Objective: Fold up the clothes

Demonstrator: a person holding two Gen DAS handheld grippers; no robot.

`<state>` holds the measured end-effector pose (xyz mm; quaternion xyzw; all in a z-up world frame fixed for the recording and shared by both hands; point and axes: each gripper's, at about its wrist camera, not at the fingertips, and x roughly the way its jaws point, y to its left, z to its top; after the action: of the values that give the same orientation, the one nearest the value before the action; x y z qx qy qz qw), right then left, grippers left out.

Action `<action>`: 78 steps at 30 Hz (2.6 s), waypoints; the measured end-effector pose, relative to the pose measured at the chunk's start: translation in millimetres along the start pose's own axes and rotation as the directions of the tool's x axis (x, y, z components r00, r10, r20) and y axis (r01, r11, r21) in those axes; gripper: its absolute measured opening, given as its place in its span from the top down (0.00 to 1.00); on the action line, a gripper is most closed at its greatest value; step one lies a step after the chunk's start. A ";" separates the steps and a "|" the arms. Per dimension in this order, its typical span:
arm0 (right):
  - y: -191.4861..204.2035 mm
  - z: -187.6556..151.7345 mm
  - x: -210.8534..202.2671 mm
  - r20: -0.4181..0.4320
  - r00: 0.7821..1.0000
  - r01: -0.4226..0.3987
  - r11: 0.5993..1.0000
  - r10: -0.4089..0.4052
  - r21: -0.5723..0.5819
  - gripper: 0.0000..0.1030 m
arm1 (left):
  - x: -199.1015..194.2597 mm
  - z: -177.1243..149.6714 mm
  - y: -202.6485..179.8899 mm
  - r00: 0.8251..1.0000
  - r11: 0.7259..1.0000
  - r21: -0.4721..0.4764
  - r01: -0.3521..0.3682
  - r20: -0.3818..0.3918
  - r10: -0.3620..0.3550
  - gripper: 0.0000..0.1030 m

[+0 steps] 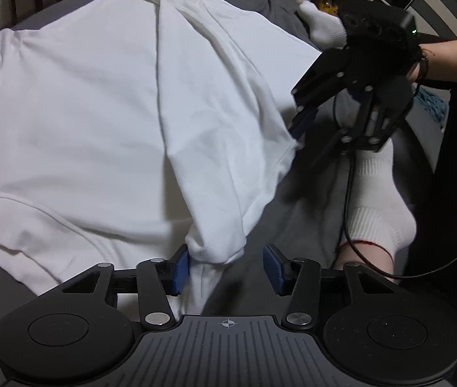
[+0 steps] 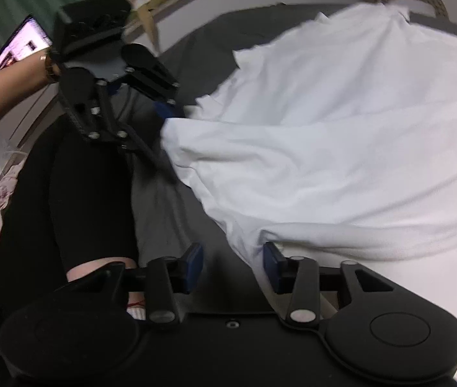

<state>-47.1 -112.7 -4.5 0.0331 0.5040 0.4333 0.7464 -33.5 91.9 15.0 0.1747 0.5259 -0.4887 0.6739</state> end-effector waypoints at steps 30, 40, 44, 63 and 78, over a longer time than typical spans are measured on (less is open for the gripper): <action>10.6 -17.5 3.3 -0.176 0.981 -0.096 0.990 0.077 -0.101 0.69 | 12.7 -40.3 12.4 0.955 0.996 0.022 0.087 -0.287 -0.077 0.94; -32.1 -21.1 13.5 -0.063 0.988 -0.112 0.939 0.140 0.324 0.96 | 17.7 -41.2 9.0 0.948 0.998 -0.032 0.058 -0.311 -0.065 0.96; -36.1 -31.5 14.7 -0.121 0.980 -0.106 0.926 0.159 0.363 0.98 | 21.4 -45.6 10.5 0.934 0.996 -0.055 0.063 -0.348 -0.078 0.99; -36.7 17.1 -50.4 -0.057 0.993 0.110 0.962 -0.099 0.248 0.40 | -63.8 -38.5 48.7 0.986 0.987 -0.134 -0.087 -0.150 0.067 0.38; 14.5 69.6 29.5 -0.018 0.997 0.079 0.997 -0.079 0.023 0.34 | -80.8 -41.9 137.5 0.777 0.576 -0.727 -0.374 0.094 0.623 0.38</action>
<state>1.7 -56.6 15.2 0.0182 0.5163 0.3976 0.7583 62.3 225.1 31.6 -0.0246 0.4681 -0.0731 0.8803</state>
